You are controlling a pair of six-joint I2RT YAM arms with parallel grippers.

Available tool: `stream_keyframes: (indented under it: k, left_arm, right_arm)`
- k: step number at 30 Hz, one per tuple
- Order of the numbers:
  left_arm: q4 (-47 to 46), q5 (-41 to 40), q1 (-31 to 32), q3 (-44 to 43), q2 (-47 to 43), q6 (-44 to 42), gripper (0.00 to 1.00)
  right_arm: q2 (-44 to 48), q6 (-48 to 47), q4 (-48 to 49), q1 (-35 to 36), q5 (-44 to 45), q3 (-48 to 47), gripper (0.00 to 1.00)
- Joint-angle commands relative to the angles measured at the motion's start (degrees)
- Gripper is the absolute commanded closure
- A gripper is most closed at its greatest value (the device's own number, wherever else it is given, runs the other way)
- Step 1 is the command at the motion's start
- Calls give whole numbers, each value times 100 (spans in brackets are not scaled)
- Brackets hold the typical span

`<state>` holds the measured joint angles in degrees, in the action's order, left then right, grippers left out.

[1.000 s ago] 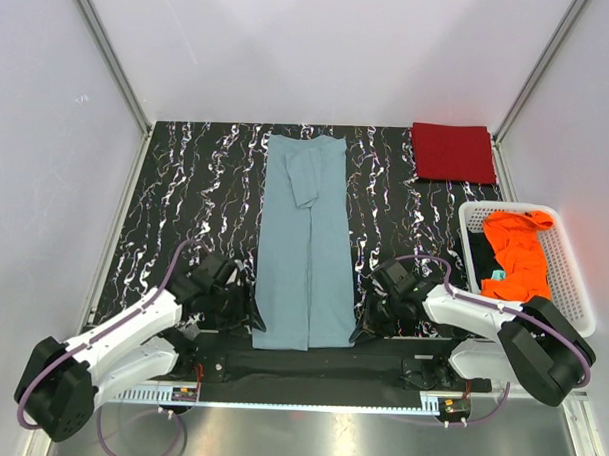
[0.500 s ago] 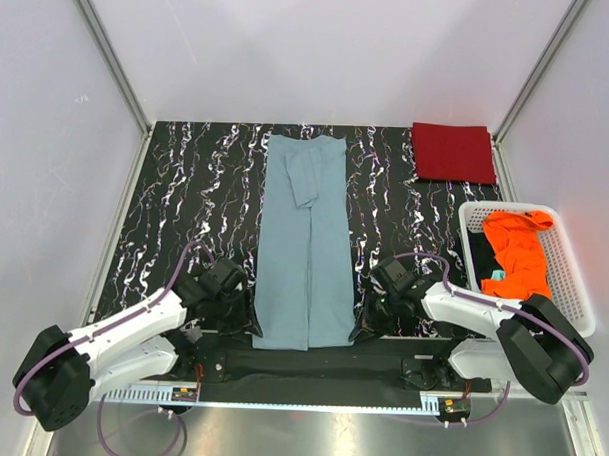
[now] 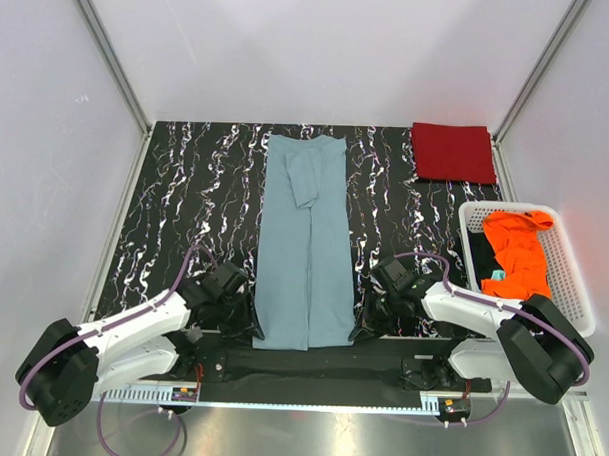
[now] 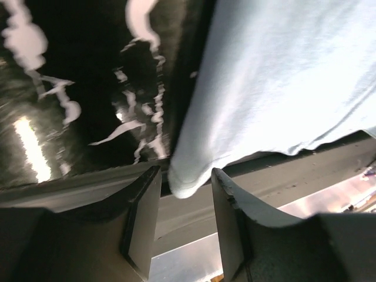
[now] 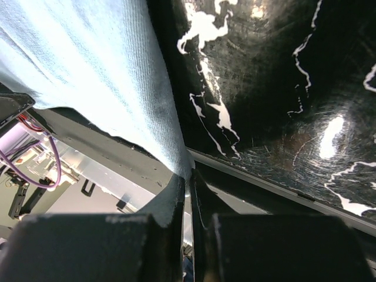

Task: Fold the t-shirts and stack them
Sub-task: Fold the tshirt

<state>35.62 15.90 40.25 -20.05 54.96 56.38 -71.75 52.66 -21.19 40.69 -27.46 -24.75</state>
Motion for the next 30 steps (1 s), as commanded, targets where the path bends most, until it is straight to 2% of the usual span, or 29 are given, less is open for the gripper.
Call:
stream_keyframes:
  k: [1, 2, 3, 9, 13, 16, 21, 24, 26, 30]
  left_arm:
    - [-503, 360, 18, 98, 32, -39, 57]
    - [-503, 378, 27, 98, 24, -39, 59]
    - [-503, 396, 18, 107, 15, -65, 67]
    - [-503, 405, 18, 186, 50, -30, 81]
    - [-459, 431, 18, 81, 68, -162, 100]
    - [-336, 370, 27, -270, 6, -294, 100]
    - [-29, 168, -61, -1201, 269, -399, 100]
    - [-11, 107, -447, -1711, 427, -600, 100]
    - [-11, 97, -921, -2071, 708, -872, 100]
    - [-81, 124, -1730, -2713, 1367, -1364, 100]
  right_arm:
    - [12, -46, 1, -43, 74, -231, 95]
    - [3, -46, -17, -52, 83, -240, 95]
    - [-6, -46, -17, -43, 83, -267, 95]
    - [-103, -72, -8, -52, 101, -337, 95]
    - [-94, -72, -8, -43, 57, -372, 96]
    - [46, -28, -17, -52, 48, -521, 100]
    - [65, -124, -201, -341, 31, -1118, 100]
    - [-171, -483, -569, -526, 74, -1698, 100]
    - [-392, -704, -816, -807, 75, -2188, 100]
    - [-1321, -1345, -1203, -1317, 4, -3086, 100]
